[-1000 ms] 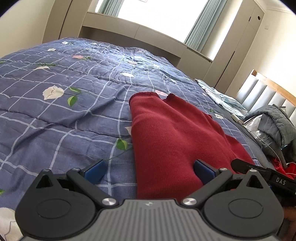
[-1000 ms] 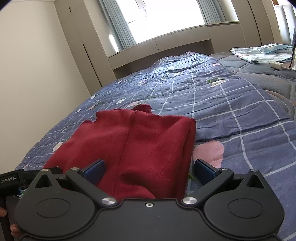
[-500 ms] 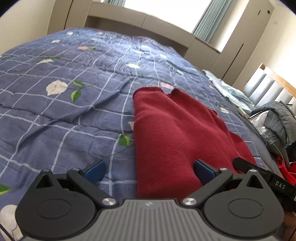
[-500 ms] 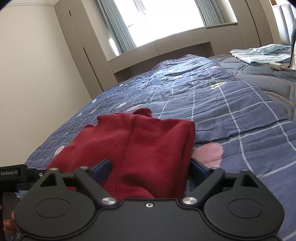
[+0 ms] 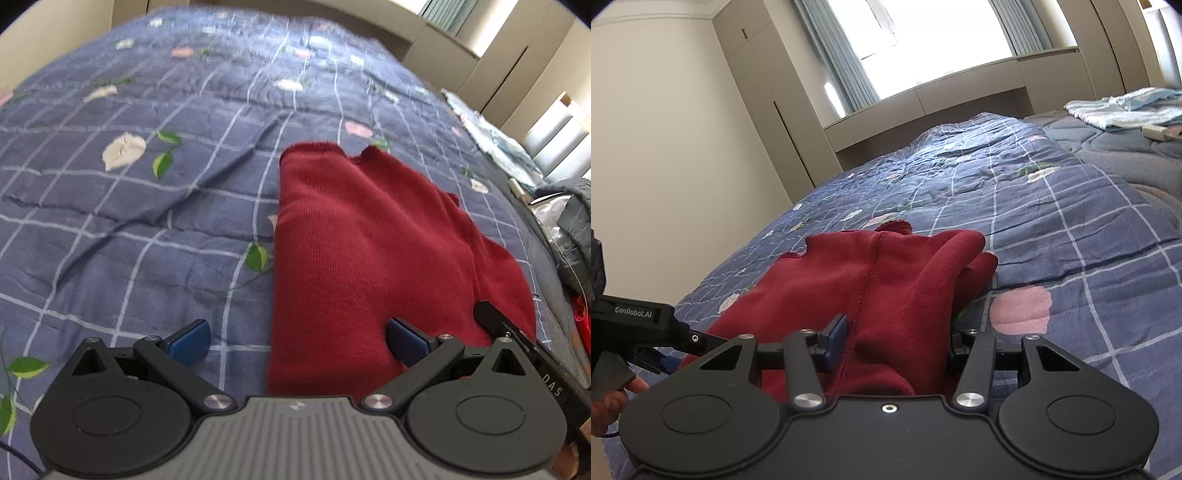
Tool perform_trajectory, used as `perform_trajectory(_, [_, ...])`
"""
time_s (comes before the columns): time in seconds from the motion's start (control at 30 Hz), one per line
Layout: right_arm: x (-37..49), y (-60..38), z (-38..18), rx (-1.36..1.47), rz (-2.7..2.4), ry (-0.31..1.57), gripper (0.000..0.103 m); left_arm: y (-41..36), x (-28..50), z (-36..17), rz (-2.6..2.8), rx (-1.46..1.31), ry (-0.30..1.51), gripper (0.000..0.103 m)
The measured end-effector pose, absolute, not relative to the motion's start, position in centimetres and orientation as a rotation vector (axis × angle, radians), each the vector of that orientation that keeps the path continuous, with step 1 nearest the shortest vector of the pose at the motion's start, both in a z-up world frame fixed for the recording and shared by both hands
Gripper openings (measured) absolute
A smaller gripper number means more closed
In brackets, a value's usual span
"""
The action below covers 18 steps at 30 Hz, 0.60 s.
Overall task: Fold small clothes
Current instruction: 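Grasp the sweater edge with the right gripper while the left gripper grasps beside it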
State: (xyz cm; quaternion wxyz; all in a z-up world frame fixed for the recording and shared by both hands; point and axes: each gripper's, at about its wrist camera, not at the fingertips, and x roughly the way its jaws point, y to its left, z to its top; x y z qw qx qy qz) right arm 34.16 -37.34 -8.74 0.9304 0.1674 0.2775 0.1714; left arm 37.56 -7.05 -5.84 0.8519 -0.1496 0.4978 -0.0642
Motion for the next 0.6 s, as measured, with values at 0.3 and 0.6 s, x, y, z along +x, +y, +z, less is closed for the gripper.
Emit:
perform_trajectory(0.3, [34.2,-37.6,-8.8,0.356,0.355,0.572,0.052,-7.8,38.2,-5.4,-0.176,-0.291,1.098,0.096])
perform_trajectory(0.6, [33.0,-35.9,-7.8,0.246,0.306,0.526,0.037,-9.4,37.9,-3.9,-0.227,-0.212,1.070,0.072])
